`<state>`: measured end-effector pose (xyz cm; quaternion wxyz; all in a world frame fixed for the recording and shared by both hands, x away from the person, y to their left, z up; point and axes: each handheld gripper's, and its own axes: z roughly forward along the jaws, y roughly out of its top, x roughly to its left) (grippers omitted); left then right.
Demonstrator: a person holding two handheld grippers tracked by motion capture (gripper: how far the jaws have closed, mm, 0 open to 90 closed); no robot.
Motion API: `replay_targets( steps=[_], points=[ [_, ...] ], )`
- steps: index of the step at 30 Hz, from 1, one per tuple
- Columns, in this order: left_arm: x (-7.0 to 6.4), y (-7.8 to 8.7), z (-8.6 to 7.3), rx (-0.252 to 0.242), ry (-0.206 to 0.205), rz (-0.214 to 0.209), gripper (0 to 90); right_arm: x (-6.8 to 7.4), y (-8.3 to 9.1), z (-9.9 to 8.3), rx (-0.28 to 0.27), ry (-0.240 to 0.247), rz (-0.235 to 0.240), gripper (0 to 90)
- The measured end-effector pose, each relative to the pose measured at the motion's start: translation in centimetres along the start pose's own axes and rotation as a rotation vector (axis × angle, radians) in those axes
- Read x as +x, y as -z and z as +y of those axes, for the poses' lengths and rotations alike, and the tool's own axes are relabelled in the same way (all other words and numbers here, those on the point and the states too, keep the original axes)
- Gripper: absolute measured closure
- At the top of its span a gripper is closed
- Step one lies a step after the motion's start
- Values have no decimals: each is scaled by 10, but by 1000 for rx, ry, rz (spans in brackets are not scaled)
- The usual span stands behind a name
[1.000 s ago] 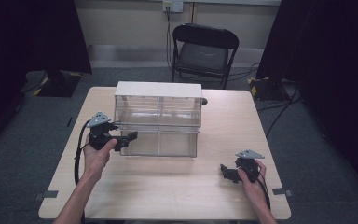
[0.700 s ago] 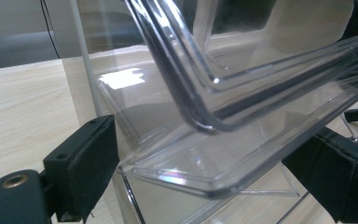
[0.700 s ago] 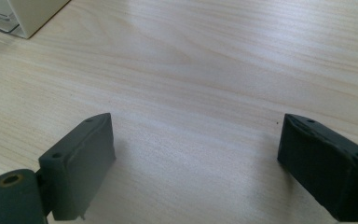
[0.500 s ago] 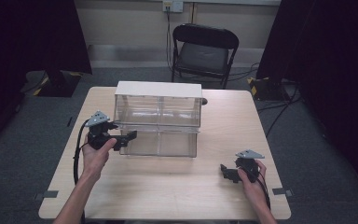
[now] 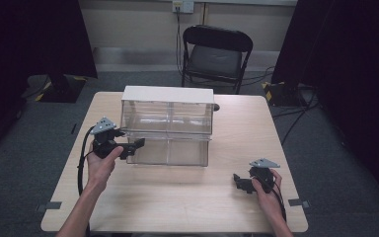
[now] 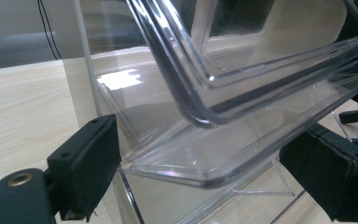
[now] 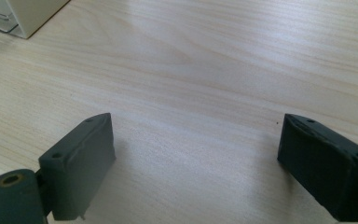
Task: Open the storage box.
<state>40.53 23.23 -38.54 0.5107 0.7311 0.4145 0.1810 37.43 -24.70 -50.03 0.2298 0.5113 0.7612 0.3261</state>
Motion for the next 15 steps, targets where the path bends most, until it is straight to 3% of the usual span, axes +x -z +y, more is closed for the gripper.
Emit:
replay_targets(
  steps=[15],
  points=[
    [0, 1, 0, -2, -1, 2, 135, 0, 0, 0, 0, 0, 0, 102]
  ],
)
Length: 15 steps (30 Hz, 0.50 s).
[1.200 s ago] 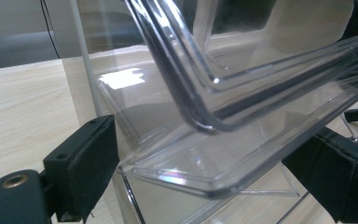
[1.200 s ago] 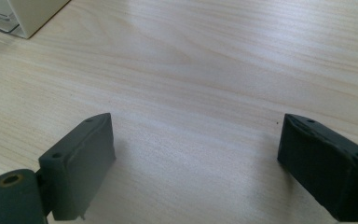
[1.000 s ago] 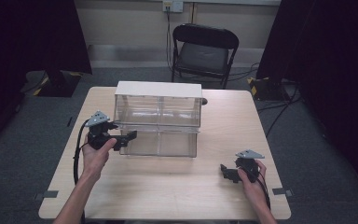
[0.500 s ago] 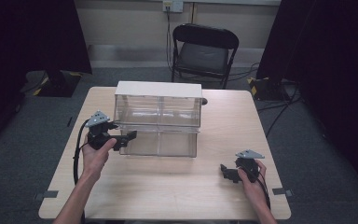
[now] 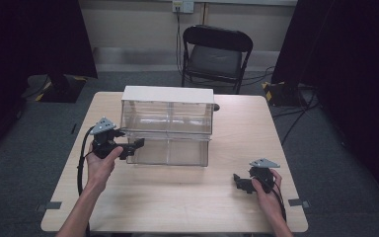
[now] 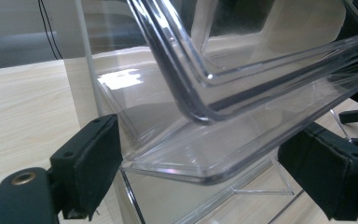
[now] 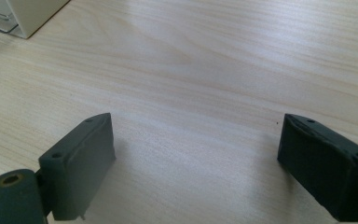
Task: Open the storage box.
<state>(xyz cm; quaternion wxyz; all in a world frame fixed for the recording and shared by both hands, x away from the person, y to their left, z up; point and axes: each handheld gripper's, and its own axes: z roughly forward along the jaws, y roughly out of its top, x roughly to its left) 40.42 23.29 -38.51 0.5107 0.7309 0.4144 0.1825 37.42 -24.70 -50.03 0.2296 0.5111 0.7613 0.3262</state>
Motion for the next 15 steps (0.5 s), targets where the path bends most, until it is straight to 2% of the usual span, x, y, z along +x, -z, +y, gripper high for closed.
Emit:
replay_targets(
  steps=[15],
  points=[
    [1, 1, 0, 2, -1, -2, 148, 0, 0, 0, 0, -1, -1, 102]
  ],
)
